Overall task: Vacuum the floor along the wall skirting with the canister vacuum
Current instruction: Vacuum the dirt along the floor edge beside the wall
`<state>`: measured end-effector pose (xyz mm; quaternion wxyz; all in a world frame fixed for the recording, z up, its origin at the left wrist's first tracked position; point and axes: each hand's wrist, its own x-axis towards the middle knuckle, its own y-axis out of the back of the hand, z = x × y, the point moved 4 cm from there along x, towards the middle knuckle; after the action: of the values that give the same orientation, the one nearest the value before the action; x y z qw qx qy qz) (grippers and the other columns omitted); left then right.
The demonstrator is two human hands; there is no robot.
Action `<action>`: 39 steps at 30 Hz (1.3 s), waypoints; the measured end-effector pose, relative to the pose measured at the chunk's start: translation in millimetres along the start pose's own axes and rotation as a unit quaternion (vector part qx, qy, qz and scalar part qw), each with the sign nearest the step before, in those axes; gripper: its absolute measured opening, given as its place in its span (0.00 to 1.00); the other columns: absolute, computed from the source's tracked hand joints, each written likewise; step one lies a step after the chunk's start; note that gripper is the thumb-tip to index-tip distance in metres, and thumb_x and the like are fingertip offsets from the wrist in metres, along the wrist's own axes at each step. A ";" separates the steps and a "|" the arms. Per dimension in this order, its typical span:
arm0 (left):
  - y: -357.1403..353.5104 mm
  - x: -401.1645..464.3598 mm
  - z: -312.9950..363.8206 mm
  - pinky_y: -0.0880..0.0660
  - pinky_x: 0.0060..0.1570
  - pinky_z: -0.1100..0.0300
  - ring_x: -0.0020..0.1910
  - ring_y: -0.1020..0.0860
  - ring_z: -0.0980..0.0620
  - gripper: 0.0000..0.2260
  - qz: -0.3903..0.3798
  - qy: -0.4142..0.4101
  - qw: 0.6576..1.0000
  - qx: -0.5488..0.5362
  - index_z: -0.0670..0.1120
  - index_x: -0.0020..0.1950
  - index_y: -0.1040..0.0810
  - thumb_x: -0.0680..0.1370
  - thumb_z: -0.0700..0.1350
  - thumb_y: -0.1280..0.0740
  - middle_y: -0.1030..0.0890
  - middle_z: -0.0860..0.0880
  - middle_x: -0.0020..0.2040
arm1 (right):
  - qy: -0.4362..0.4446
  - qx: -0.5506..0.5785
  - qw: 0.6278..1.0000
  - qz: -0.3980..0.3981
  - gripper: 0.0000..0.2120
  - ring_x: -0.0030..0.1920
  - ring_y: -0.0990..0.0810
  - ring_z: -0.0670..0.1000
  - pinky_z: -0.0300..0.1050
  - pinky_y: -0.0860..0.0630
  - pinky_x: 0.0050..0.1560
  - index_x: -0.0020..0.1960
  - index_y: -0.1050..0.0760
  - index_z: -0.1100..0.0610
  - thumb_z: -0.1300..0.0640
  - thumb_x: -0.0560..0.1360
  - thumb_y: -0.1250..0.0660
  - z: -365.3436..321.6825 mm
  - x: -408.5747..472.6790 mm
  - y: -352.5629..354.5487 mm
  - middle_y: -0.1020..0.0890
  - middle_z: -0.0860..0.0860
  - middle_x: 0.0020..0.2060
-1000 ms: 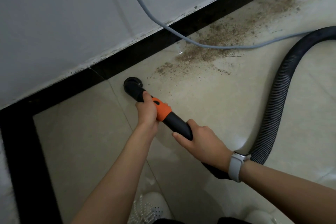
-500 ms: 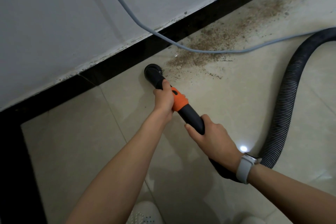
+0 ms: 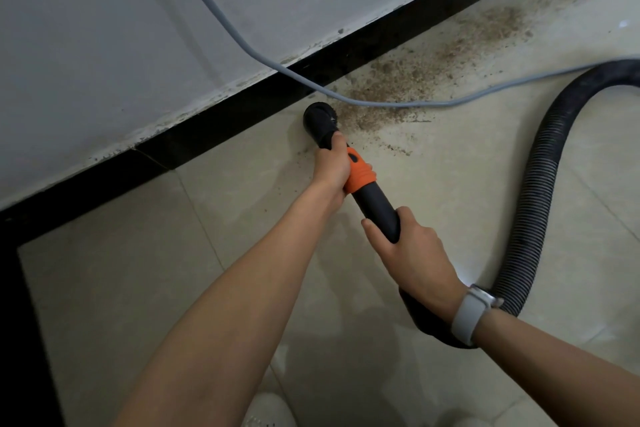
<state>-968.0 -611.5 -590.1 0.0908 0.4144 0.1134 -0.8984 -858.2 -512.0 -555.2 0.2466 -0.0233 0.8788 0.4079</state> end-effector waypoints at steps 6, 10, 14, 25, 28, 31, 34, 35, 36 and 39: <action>56.0 -24.2 -31.3 0.22 0.28 0.56 0.29 0.22 0.48 0.20 0.085 -0.019 0.994 -0.072 0.36 0.64 0.34 0.82 0.51 0.44 0.24 0.41 0.40 | 0.075 -0.049 0.993 -0.074 0.15 0.34 0.24 0.54 0.47 0.29 0.35 0.48 0.37 0.51 0.40 0.76 0.39 -2.6 -35.2 -17.1 0.29 0.46 0.30; 95.5 -48.3 -51.8 0.26 0.23 0.60 0.23 0.24 0.51 0.22 0.130 -0.034 0.984 -0.118 0.35 0.67 0.36 0.82 0.51 0.44 0.28 0.42 0.36 | 0.107 -0.073 0.983 -0.130 0.17 0.41 0.21 0.56 0.49 0.28 0.39 0.50 0.37 0.52 0.39 0.76 0.41 -7.3 -58.6 -33.8 0.22 0.53 0.39; 118.9 -72.9 -68.3 0.25 0.23 0.61 0.21 0.24 0.54 0.17 0.150 -0.046 0.978 -0.136 0.39 0.66 0.34 0.83 0.50 0.44 0.30 0.44 0.35 | 0.132 -0.094 0.972 -0.171 0.16 0.42 0.21 0.55 0.47 0.31 0.38 0.51 0.37 0.51 0.38 0.77 0.41 -7.1 -80.8 -45.9 0.23 0.51 0.40; 101.3 -72.3 -85.6 0.25 0.22 0.61 0.24 0.24 0.50 0.17 0.130 -0.012 0.983 -0.130 0.38 0.63 0.34 0.83 0.50 0.45 0.29 0.43 0.36 | 0.100 -0.105 0.977 -0.154 0.17 0.47 0.21 0.59 0.46 0.35 0.37 0.49 0.38 0.51 0.38 0.76 0.41 12.5 -86.6 -43.7 0.19 0.56 0.46; 84.6 -63.8 -85.5 0.26 0.24 0.60 0.23 0.25 0.51 0.21 0.110 -0.010 0.987 -0.118 0.35 0.68 0.36 0.83 0.50 0.45 0.30 0.44 0.34 | 0.079 -0.103 0.983 -0.132 0.17 0.47 0.21 0.59 0.46 0.34 0.37 0.49 0.39 0.51 0.38 0.76 0.41 19.6 -82.0 -36.1 0.19 0.56 0.46; 67.2 -59.8 -83.3 0.26 0.22 0.60 0.21 0.26 0.51 0.13 0.091 -0.016 0.990 -0.106 0.40 0.59 0.36 0.83 0.50 0.45 0.31 0.44 0.34 | 0.065 -0.100 0.986 -0.115 0.17 0.46 0.21 0.60 0.47 0.32 0.38 0.48 0.39 0.51 0.39 0.76 0.40 27.0 -78.1 -28.1 0.19 0.57 0.45; 48.1 -56.7 -78.2 0.25 0.23 0.59 0.25 0.25 0.49 0.12 0.071 -0.012 0.993 -0.093 0.40 0.58 0.38 0.83 0.49 0.45 0.29 0.43 0.36 | 0.047 -0.091 0.991 -0.092 0.18 0.46 0.21 0.61 0.50 0.28 0.41 0.49 0.37 0.53 0.39 0.76 0.40 33.4 -73.3 -19.1 0.19 0.58 0.45; 41.0 -55.0 -77.0 0.25 0.25 0.58 0.27 0.25 0.48 0.13 0.064 -0.007 0.994 -0.088 0.40 0.59 0.37 0.83 0.49 0.45 0.28 0.42 0.38 | 0.038 -0.089 0.992 -0.083 0.18 0.46 0.21 0.62 0.50 0.27 0.42 0.50 0.37 0.53 0.39 0.76 0.40 35.6 -71.3 -16.2 0.19 0.58 0.45; 33.5 -53.2 -75.7 0.24 0.27 0.56 0.29 0.25 0.48 0.14 0.055 -0.001 0.995 -0.084 0.40 0.60 0.38 0.83 0.50 0.45 0.27 0.41 0.40 | 0.029 -0.087 0.993 -0.073 0.18 0.46 0.21 0.62 0.51 0.27 0.42 0.50 0.37 0.54 0.39 0.76 0.40 38.2 -69.6 -13.2 0.19 0.58 0.45; 7.4 -49.4 -70.0 0.23 0.33 0.53 0.33 0.23 0.46 0.16 0.009 0.017 0.998 -0.065 0.40 0.61 0.37 0.83 0.51 0.45 0.25 0.39 0.46 | 0.002 -0.080 0.996 -0.034 0.18 0.45 0.22 0.63 0.50 0.29 0.40 0.48 0.39 0.53 0.39 0.76 0.40 46.1 -65.1 -2.9 0.20 0.57 0.42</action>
<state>-883.8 -595.6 -597.4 0.1237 0.4238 0.1688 -0.8812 -781.2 -490.8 -552.9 0.2563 -0.0735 0.8425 0.4681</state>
